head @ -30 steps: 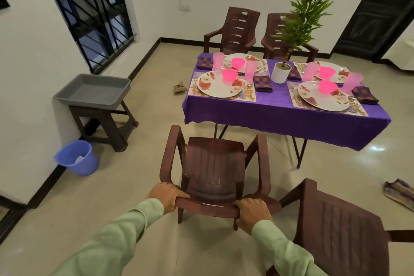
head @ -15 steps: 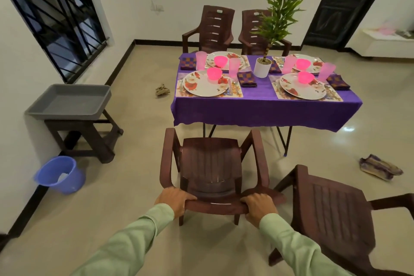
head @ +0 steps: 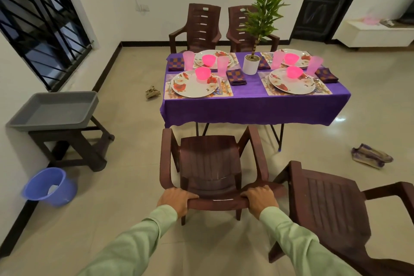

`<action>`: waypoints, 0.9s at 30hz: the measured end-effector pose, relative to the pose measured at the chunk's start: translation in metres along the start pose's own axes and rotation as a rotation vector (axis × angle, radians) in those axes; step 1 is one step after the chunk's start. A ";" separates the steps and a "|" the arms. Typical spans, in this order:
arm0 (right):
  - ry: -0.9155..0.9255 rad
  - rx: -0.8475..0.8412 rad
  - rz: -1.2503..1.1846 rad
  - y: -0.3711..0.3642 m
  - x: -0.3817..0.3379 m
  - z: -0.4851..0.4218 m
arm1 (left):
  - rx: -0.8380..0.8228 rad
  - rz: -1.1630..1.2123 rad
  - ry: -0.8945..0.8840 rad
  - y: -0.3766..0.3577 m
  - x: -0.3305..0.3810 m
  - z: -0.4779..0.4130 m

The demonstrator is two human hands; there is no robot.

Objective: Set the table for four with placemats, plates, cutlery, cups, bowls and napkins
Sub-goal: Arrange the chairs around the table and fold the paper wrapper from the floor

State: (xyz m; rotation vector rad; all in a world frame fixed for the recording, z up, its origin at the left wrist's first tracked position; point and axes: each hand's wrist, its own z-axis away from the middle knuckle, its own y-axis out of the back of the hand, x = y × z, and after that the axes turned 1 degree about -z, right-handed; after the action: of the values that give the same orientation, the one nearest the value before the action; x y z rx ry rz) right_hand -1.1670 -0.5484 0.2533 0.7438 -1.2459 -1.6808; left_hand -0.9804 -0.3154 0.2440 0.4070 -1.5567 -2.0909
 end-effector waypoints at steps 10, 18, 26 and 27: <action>0.017 -0.023 -0.005 0.000 0.007 -0.009 | -0.016 0.005 0.028 0.005 0.007 -0.004; 0.033 -0.029 0.012 0.005 0.004 -0.004 | -0.032 -0.016 0.037 0.009 0.009 0.001; 0.038 -0.062 0.037 0.008 -0.004 0.005 | -0.038 -0.049 0.010 0.009 0.006 0.007; 0.044 -0.067 0.035 0.010 -0.005 0.007 | -0.039 -0.061 0.001 0.011 0.007 0.008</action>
State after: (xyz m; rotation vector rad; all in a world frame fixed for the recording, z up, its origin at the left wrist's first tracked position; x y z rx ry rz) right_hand -1.1682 -0.5423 0.2647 0.7114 -1.1604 -1.6611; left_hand -0.9884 -0.3154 0.2576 0.4466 -1.5185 -2.1625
